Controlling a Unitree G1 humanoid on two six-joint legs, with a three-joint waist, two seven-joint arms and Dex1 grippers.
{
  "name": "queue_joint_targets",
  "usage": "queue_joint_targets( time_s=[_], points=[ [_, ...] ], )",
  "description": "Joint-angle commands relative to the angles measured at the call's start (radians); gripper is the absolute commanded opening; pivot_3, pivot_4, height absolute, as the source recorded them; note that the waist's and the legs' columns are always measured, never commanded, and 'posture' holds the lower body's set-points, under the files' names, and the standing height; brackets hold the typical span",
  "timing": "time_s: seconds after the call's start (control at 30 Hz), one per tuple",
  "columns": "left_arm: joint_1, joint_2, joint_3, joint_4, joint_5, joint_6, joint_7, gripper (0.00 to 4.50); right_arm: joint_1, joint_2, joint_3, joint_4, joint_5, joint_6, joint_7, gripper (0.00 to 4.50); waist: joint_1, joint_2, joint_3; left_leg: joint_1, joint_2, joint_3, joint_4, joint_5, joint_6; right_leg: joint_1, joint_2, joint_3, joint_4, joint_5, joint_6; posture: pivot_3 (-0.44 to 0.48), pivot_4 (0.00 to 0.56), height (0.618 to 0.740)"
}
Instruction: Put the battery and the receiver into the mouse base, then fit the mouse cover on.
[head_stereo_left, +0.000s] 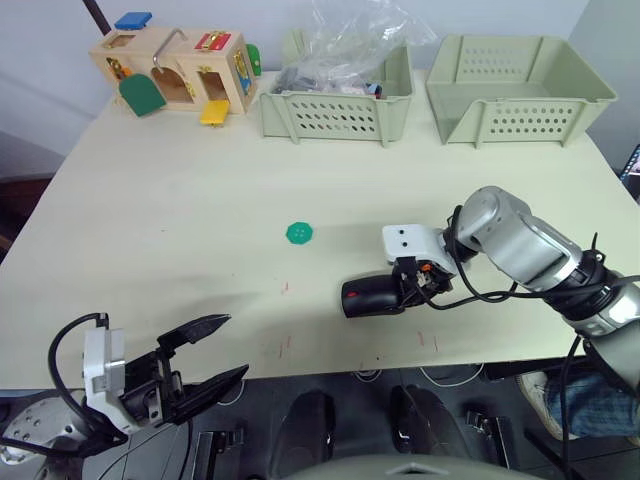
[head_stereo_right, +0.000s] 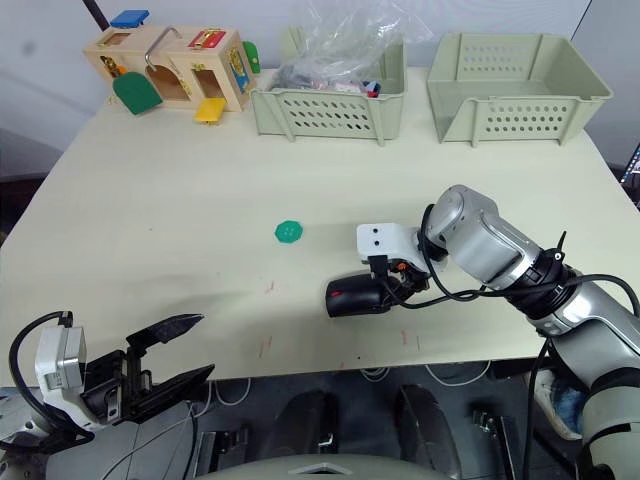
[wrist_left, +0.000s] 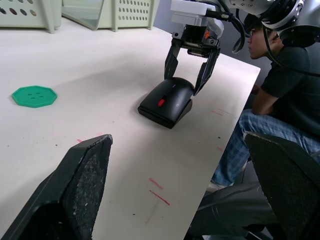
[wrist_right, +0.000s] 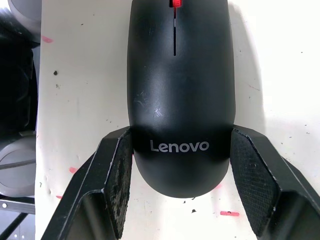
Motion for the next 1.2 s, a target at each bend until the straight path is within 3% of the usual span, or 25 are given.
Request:
queue_joint_targets(
  time_s=[0.03,1.2],
  points=[
    [0.003,0.001,-0.002,-0.030,-0.006,-0.006,0.000,4.50,0.010,0.018,0.001,-0.016,0.009,0.031,-0.018,2.49,0.000,0.000,0.000,0.000,0.000,0.000,0.000,0.000,0.000,0.000,0.000,0.000,0.000,0.000,0.000,0.000,0.150,0.740],
    [-0.007,0.001,-0.005,0.011,0.005,-0.029,-0.030,4.50,0.044,0.013,-0.011,-0.065,0.034,0.073,-0.059,2.49,-0.005,-0.001,-0.001,0.001,0.000,0.000,-0.001,0.000,0.000,0.000,0.000,0.000,0.000,0.000,-0.001,0.000,0.150,0.740]
  ],
)
